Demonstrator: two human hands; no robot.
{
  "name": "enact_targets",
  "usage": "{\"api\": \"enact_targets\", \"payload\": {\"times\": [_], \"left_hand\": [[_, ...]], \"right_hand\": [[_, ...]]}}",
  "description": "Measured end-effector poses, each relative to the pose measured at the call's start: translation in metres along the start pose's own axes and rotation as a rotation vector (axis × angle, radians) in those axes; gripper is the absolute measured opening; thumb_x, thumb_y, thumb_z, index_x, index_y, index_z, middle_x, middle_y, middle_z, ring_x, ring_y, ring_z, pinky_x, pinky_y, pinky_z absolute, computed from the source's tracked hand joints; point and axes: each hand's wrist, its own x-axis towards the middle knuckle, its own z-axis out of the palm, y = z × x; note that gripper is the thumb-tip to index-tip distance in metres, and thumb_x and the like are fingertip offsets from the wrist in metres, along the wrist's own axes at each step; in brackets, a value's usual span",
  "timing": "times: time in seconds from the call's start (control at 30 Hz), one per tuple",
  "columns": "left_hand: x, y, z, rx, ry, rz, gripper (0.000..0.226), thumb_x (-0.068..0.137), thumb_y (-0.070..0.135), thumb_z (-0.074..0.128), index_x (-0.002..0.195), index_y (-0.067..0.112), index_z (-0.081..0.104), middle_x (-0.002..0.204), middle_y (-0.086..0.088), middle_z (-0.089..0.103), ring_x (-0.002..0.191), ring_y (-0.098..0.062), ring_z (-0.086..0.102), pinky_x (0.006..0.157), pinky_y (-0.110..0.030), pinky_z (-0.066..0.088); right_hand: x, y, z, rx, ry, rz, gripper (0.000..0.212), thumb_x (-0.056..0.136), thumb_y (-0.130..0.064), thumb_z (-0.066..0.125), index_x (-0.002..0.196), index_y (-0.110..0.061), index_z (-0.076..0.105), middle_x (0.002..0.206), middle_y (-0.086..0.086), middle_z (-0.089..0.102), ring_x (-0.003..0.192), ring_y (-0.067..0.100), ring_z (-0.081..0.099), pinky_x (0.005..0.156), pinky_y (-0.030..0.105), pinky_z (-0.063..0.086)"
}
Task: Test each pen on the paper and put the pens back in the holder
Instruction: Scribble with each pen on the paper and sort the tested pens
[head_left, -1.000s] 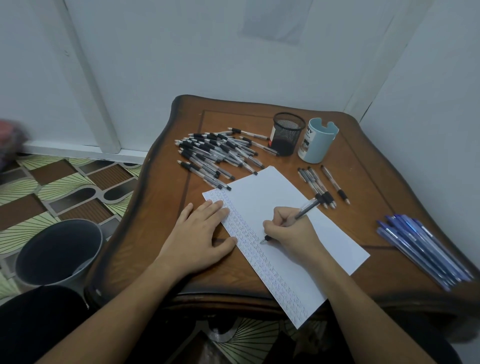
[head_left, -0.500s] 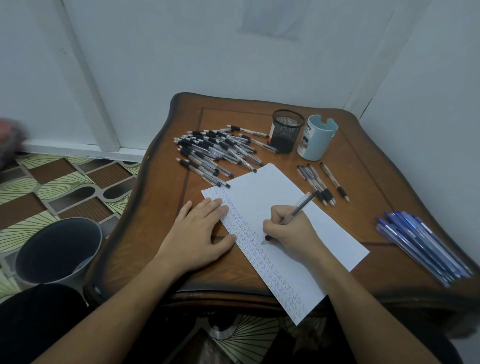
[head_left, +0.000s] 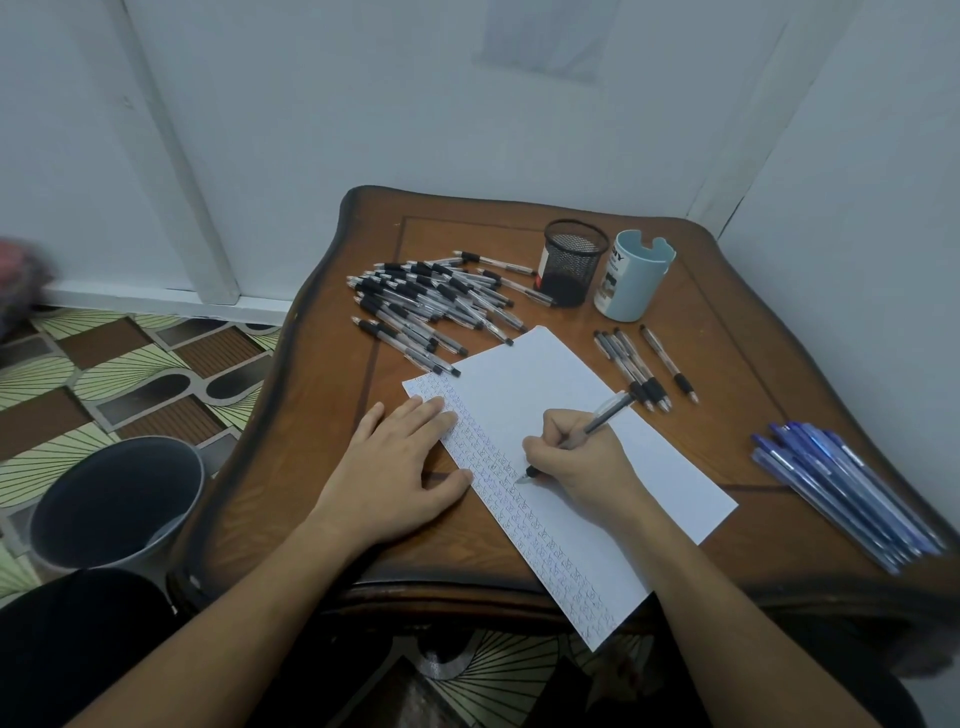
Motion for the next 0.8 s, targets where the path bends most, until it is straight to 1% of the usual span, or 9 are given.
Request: {"api": "enact_targets", "payload": {"times": [0.17, 0.27, 0.4, 0.53, 0.67, 0.73, 0.8], "left_hand": [[-0.0008, 0.0016, -0.0007, -0.018, 0.021, 0.0, 0.08, 0.077, 0.073, 0.023, 0.144, 0.031, 0.039, 0.154, 0.011, 0.031, 0.145, -0.008, 0.018, 0.119, -0.04, 0.004], [-0.0005, 0.0022, -0.0011, -0.017, 0.01, -0.002, 0.081, 0.077, 0.073, 0.022, 0.144, 0.031, 0.038, 0.155, 0.011, 0.029, 0.145, -0.008, 0.017, 0.119, -0.039, 0.003], [-0.0003, 0.0015, -0.0022, 0.002, -0.006, -0.001, 0.082, 0.077, 0.074, 0.018, 0.146, 0.033, 0.035, 0.156, 0.012, 0.026, 0.146, -0.007, 0.015, 0.119, -0.039, 0.002], [-0.0005, 0.0017, -0.0013, -0.017, 0.005, 0.003, 0.081, 0.078, 0.073, 0.021, 0.145, 0.031, 0.037, 0.155, 0.01, 0.029, 0.145, -0.009, 0.017, 0.119, -0.04, 0.003], [-0.0006, 0.0008, -0.0013, -0.006, 0.0, 0.006, 0.081, 0.078, 0.073, 0.021, 0.145, 0.032, 0.036, 0.156, 0.011, 0.028, 0.145, -0.008, 0.016, 0.119, -0.04, 0.002], [-0.0006, 0.0008, -0.0011, -0.011, 0.004, 0.009, 0.081, 0.078, 0.073, 0.021, 0.145, 0.032, 0.037, 0.155, 0.011, 0.028, 0.145, -0.008, 0.017, 0.119, -0.04, 0.003], [-0.0008, 0.0009, -0.0008, -0.025, 0.008, 0.01, 0.08, 0.079, 0.073, 0.022, 0.145, 0.031, 0.038, 0.155, 0.01, 0.029, 0.145, -0.009, 0.018, 0.119, -0.041, 0.003]], "right_hand": [[0.0008, 0.0027, 0.0007, -0.017, -0.017, 0.005, 0.049, 0.081, -0.003, 0.065, 0.048, -0.023, 0.035, 0.054, -0.002, 0.031, 0.054, 0.014, 0.038, 0.055, 0.029, 0.041], [0.0019, 0.0029, -0.0011, 0.043, -0.02, 0.031, 0.049, 0.081, 0.001, 0.063, 0.049, -0.021, 0.033, 0.054, 0.0, 0.029, 0.051, 0.014, 0.037, 0.051, 0.025, 0.04], [0.0023, 0.0027, -0.0006, 0.05, 0.011, 0.025, 0.054, 0.085, 0.005, 0.062, 0.046, -0.022, 0.036, 0.053, -0.002, 0.033, 0.054, 0.014, 0.041, 0.051, 0.025, 0.043], [0.0017, 0.0037, 0.0002, 0.034, 0.01, 0.017, 0.052, 0.085, 0.002, 0.063, 0.047, -0.022, 0.036, 0.054, -0.002, 0.031, 0.055, 0.015, 0.039, 0.053, 0.026, 0.042], [0.0009, 0.0037, 0.0015, 0.034, 0.004, 0.002, 0.048, 0.081, -0.004, 0.064, 0.048, -0.022, 0.035, 0.055, -0.001, 0.029, 0.053, 0.014, 0.035, 0.057, 0.031, 0.039], [0.0005, 0.0033, 0.0014, 0.013, -0.001, 0.001, 0.045, 0.079, -0.007, 0.064, 0.048, -0.022, 0.035, 0.054, -0.002, 0.029, 0.053, 0.013, 0.034, 0.056, 0.031, 0.038], [0.0008, 0.0038, 0.0003, 0.012, -0.008, 0.012, 0.046, 0.08, -0.004, 0.063, 0.048, -0.022, 0.035, 0.054, -0.002, 0.029, 0.054, 0.014, 0.035, 0.055, 0.03, 0.038]]}}
